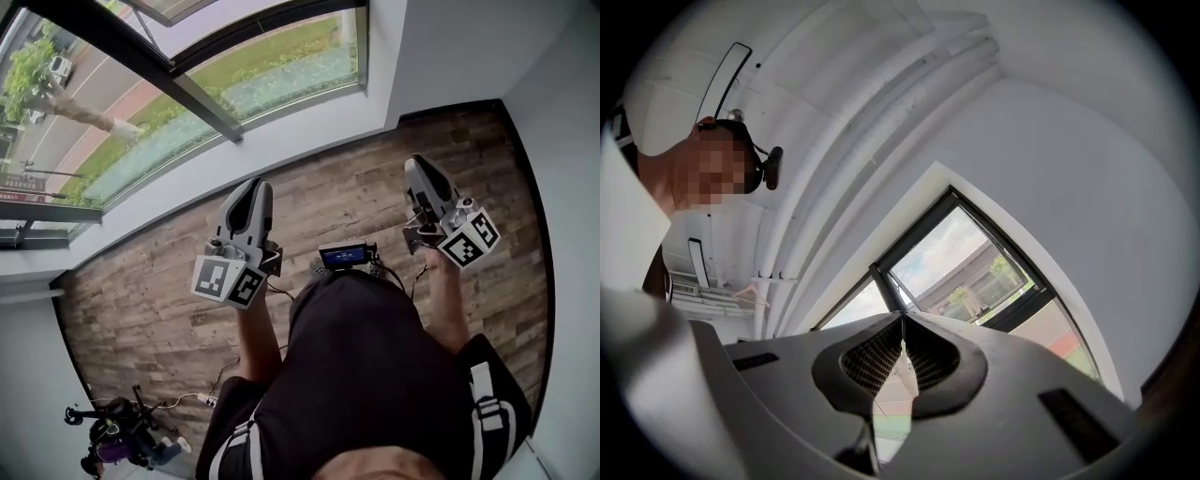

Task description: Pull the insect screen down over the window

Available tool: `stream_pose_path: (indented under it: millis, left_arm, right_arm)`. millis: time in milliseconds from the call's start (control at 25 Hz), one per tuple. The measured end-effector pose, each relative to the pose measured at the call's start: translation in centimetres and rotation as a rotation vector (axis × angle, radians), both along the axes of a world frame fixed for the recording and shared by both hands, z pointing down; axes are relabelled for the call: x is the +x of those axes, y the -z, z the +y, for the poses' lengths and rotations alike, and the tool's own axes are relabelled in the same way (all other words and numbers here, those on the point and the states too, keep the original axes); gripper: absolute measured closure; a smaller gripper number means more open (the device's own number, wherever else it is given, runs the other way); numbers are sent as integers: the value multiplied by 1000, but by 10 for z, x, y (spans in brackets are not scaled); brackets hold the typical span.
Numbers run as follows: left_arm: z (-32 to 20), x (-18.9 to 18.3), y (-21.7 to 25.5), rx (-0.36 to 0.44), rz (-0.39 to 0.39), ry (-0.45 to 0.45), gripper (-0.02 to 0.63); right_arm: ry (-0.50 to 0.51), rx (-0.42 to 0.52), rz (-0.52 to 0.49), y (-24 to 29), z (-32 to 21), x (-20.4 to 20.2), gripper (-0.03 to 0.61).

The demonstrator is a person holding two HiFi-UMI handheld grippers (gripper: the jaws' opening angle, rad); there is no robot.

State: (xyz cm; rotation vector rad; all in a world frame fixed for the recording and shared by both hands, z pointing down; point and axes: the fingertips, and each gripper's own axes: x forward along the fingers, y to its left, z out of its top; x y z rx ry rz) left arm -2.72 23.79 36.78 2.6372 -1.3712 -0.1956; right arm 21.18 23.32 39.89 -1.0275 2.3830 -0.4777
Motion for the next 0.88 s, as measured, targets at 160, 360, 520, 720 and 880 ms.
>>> stream_pose_path:
  millis: [160,360,520,720,880]
  left_arm:
    - [1,-3,2,0,14,7,584]
    - [6,-8,-7,-19,40,15,584]
    - [7,-16,-11,-32,54,22,584]
    - [8,-21,-11,-30,71,25,584]
    - [7,-20,-14,-39,74,19,584]
  right_arm:
    - [9,5,-5,2,1,-4,558]
    - [22,-13,-2,-4,6,-10,558]
    - [34,-25,5,-6,8,-18,565]
    - [43,-29,17,-6,10,-24,568]
    - [52,-30,25,-6,11,-28,569]
